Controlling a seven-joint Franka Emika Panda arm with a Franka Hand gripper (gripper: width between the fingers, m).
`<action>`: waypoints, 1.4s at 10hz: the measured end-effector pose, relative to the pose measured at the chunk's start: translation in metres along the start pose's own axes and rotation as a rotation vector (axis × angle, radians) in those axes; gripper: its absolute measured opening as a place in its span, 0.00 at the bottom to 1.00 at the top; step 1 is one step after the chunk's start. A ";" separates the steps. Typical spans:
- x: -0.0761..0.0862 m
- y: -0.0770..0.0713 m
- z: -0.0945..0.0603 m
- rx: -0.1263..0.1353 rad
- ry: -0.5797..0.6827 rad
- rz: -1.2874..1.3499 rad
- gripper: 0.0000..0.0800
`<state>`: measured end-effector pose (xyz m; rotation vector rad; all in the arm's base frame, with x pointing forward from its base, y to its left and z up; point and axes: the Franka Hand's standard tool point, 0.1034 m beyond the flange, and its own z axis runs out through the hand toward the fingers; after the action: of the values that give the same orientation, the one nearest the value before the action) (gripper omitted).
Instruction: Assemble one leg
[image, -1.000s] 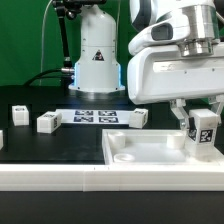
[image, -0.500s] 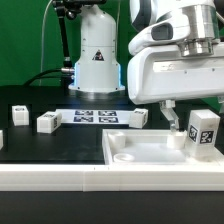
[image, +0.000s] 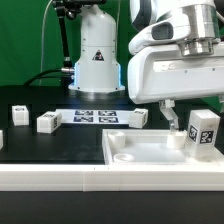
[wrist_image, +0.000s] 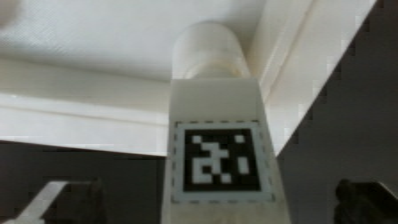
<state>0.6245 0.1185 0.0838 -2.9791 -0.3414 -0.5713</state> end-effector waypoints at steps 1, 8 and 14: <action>0.003 0.002 -0.004 0.000 -0.009 -0.006 0.81; 0.005 0.007 -0.007 0.046 -0.375 0.009 0.81; 0.011 0.006 -0.002 0.060 -0.433 0.012 0.49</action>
Offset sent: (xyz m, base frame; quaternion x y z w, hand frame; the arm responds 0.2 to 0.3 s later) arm 0.0087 -0.0063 -0.0038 -0.0060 -0.1181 0.0022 0.9930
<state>0.6355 0.1142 0.0899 -3.0198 -0.3606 0.0932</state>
